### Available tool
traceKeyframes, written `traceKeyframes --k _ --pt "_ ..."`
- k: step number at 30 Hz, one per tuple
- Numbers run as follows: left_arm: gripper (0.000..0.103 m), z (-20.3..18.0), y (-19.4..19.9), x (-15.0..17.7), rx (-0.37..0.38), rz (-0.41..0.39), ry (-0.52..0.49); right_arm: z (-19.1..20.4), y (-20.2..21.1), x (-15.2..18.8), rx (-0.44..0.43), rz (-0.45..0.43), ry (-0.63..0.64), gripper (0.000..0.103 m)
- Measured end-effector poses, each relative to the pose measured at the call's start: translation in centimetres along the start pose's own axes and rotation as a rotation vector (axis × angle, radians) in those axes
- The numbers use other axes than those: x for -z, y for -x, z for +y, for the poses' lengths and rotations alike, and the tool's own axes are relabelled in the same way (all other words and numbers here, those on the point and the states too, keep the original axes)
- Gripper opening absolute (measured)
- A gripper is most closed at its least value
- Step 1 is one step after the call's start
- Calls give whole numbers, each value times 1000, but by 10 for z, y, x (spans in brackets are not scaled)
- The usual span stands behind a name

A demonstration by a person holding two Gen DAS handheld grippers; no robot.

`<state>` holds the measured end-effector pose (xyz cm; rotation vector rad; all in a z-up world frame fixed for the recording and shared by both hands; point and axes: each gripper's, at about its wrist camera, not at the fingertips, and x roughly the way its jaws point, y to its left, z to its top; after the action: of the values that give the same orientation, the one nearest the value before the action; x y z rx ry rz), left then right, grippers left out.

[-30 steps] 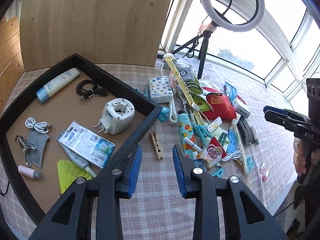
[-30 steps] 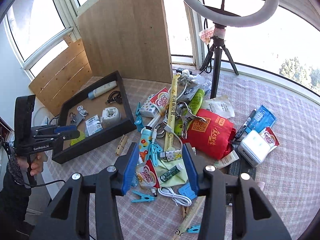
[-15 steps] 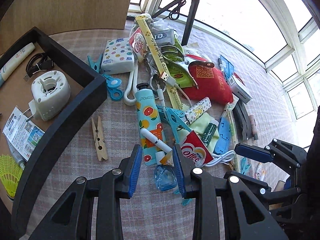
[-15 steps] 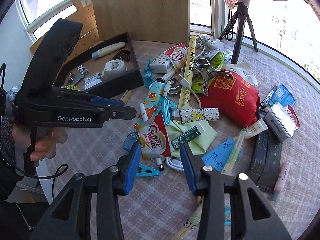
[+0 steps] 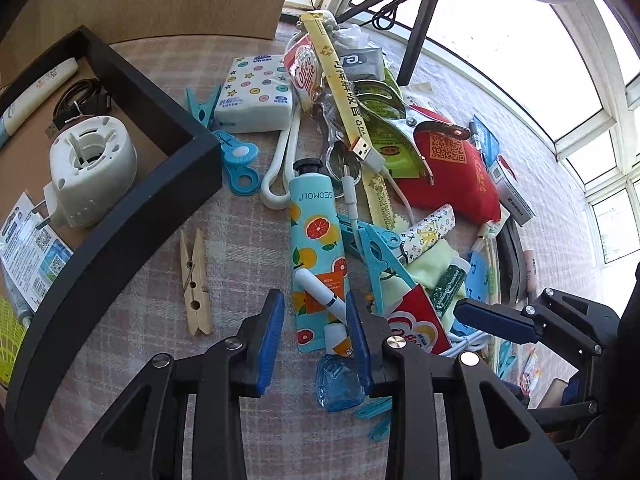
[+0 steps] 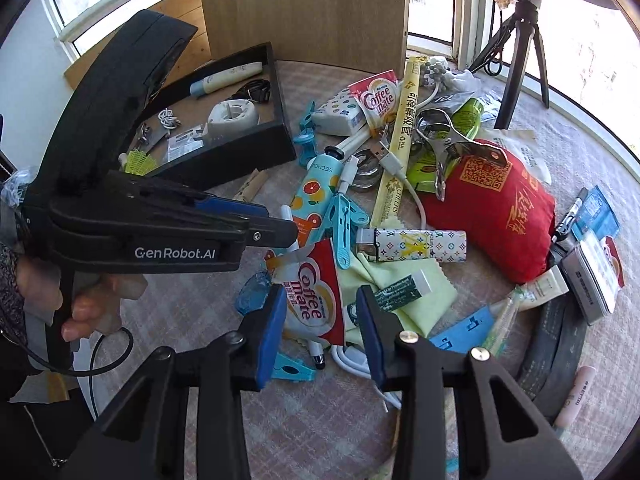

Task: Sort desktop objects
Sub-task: 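Grasp white marker pen with left tool while right tool grasps Coffee-mate sachet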

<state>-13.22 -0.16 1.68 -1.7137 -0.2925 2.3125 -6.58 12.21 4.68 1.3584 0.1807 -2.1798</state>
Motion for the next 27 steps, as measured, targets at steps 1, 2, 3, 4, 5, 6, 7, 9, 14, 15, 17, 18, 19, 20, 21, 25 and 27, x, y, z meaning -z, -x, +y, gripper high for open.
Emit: traceKeyframes --k 1,2,3,4,5,6,7,9,14,15,17,18,19,20,21,25,27 --pt "30 1 -1 0 -1 2 2 0 -2 -1 -4 3 2 36" --pt "30 1 -2 1 -1 4 3 0 -4 -1 -8 6 5 36" --pt "30 1 -3 1 -1 6 4 1 -5 -1 -11 9 7 35" --pt "30 1 -4 2 0 8 5 1 -7 -2 -13 11 8 35" --pt "30 1 -5 2 0 10 6 0 -8 -2 -16 14 9 34" --pt "30 2 -7 2 0 13 7 0 -9 -2 -20 17 8 32" --pt "30 2 -9 3 0 18 7 -1 -11 -2 -24 20 6 30" --pt "30 2 -11 4 2 24 7 -2 -13 -2 -33 26 2 29" --pt "27 5 -10 6 21 16 14 -3 -15 0 -47 35 -6 19" --pt "26 6 -9 6 25 13 18 -3 -15 1 -47 32 -11 16" --pt "25 8 -8 8 32 8 22 -7 -13 1 -61 22 -34 10" --pt "25 8 -7 9 35 7 21 -8 -12 1 -68 18 -45 9" --pt "23 9 -7 10 37 6 20 -9 -11 1 -73 15 -55 8" --pt "22 9 -5 11 37 5 18 -10 -11 2 -78 11 -65 7" --pt "18 10 -4 11 37 3 17 -11 -10 2 -80 8 -72 6" --pt "11 15 6 13 51 -8 23 -11 -6 3 -87 -10 -97 4" --pt "9 20 14 11 58 -23 25 -12 -1 4 -91 -24 -112 3"
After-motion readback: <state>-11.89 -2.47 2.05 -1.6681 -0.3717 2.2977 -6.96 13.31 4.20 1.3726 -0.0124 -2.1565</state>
